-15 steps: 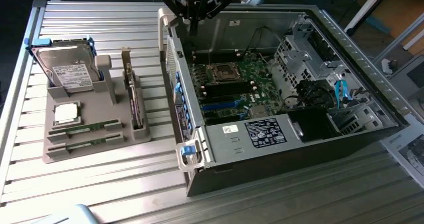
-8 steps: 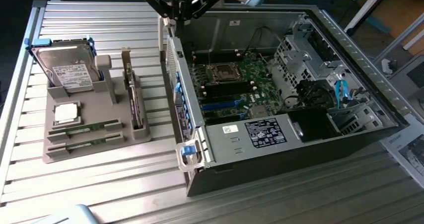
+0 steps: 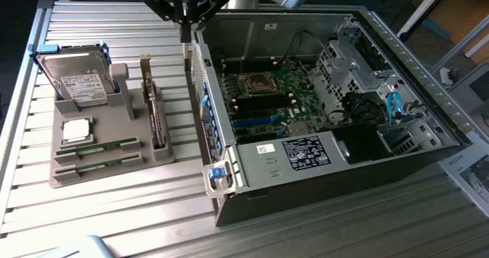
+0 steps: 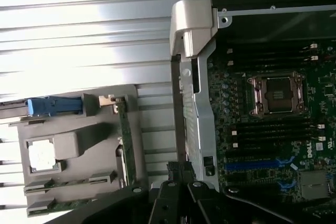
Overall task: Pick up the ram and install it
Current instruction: 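Reach for the ram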
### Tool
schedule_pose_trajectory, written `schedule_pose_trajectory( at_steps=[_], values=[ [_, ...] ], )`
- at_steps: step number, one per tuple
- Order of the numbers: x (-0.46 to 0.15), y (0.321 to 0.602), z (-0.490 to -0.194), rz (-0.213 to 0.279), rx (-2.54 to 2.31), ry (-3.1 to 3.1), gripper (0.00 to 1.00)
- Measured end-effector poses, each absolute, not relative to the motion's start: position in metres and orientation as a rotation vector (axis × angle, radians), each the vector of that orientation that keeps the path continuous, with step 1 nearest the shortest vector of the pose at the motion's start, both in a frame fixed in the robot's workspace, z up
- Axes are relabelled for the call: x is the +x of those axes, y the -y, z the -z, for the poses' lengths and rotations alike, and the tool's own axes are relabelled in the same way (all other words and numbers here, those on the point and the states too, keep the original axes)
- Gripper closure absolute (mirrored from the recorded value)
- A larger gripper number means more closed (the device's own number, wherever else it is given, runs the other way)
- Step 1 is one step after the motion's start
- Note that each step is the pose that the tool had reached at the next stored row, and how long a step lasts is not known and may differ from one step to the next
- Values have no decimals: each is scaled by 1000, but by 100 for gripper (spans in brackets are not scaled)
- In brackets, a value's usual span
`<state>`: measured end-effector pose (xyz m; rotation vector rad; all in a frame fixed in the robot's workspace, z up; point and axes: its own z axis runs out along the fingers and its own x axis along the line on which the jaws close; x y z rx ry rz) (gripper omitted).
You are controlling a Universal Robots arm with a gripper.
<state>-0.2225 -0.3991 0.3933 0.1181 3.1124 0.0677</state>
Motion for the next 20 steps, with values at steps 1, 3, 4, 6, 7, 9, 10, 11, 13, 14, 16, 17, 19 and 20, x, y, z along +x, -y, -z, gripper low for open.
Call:
schedule_pose_trajectory(
  at_steps=[1, 3, 4, 6, 7, 9, 10, 11, 13, 14, 16, 17, 19, 20],
  values=[
    [-226, 399, -393, -68, 118, -3112, 90],
    [-232, 399, -393, -68, 118, -3113, 90],
    [-235, 399, -393, -68, 118, -3113, 90],
    [-241, 399, -393, -68, 118, -3112, 90],
    [-244, 399, -393, -68, 118, -3112, 90],
    [-252, 399, -393, -68, 118, -3112, 90],
    [-257, 399, -393, -68, 118, -3113, 90],
    [-261, 399, -393, -68, 118, -3112, 90],
    [-270, 399, -393, -68, 118, -3112, 90],
    [-274, 399, -393, -68, 118, -3112, 90],
    [-282, 399, -393, -67, 118, -3113, 90],
    [-289, 399, -393, -68, 118, -3112, 90],
    [-297, 399, -393, -68, 118, -3112, 90],
    [-305, 399, -393, -68, 118, -3113, 90]
  ],
)
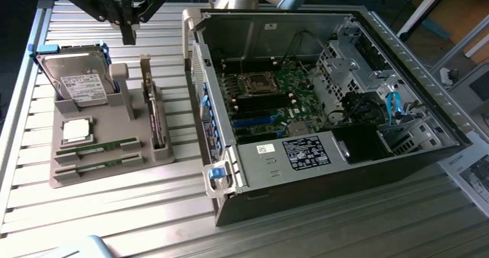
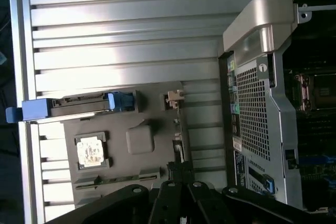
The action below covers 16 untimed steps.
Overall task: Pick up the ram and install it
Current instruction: 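Reach for the ram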
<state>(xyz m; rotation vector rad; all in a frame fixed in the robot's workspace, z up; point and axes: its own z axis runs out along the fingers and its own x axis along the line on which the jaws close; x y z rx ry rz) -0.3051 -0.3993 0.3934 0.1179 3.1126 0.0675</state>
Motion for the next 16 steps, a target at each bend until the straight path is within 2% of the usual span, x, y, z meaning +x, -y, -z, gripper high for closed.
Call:
schedule_pose_trajectory(
  at_steps=[16],
  values=[
    [-361, 399, -393, -68, 118, -3113, 90]
  ],
)
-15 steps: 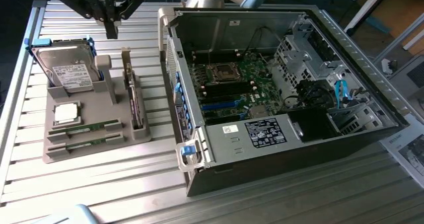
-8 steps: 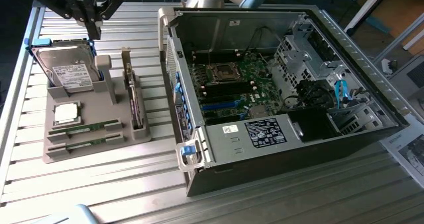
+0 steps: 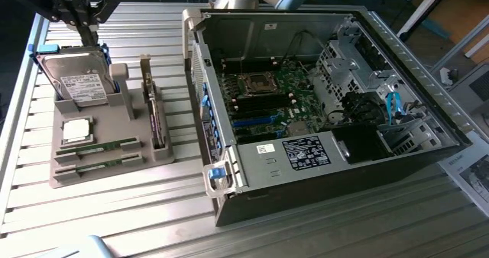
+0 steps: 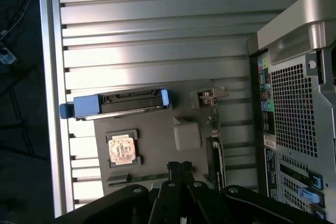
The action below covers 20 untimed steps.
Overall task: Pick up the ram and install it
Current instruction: 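Reach for the ram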
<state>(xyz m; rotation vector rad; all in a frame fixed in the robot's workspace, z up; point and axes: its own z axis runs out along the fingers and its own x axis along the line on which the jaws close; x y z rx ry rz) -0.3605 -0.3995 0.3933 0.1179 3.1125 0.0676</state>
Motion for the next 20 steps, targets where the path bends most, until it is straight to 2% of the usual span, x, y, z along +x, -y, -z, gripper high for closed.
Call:
schedule_pose_trajectory(
  at_steps=[20],
  values=[
    [-376, 402, -393, -68, 118, -3113, 90]
  ],
)
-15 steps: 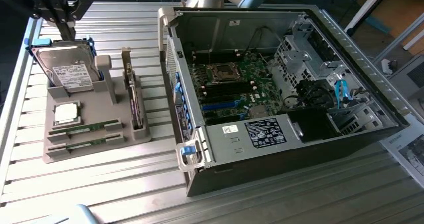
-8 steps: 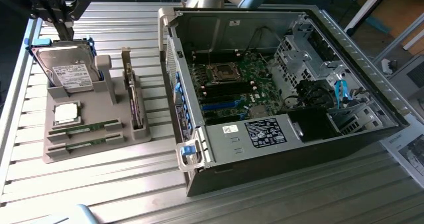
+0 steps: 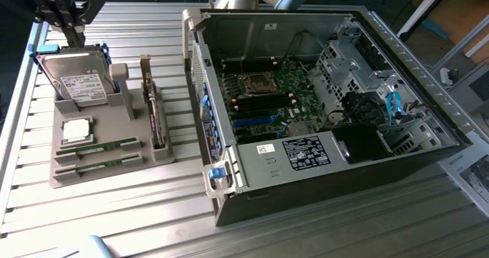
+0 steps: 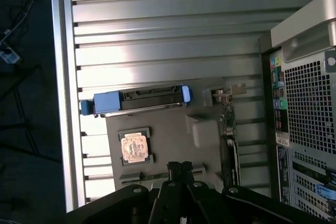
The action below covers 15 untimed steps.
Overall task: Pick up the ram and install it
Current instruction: 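Reach for the ram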
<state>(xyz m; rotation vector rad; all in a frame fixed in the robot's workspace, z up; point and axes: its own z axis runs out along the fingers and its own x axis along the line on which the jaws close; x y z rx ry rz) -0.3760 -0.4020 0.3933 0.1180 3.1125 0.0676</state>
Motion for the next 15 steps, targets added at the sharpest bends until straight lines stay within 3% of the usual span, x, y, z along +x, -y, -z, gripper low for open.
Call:
schedule_pose_trajectory(
  at_steps=[15],
  values=[
    [-376, 425, -393, -68, 118, -3113, 90]
  ],
)
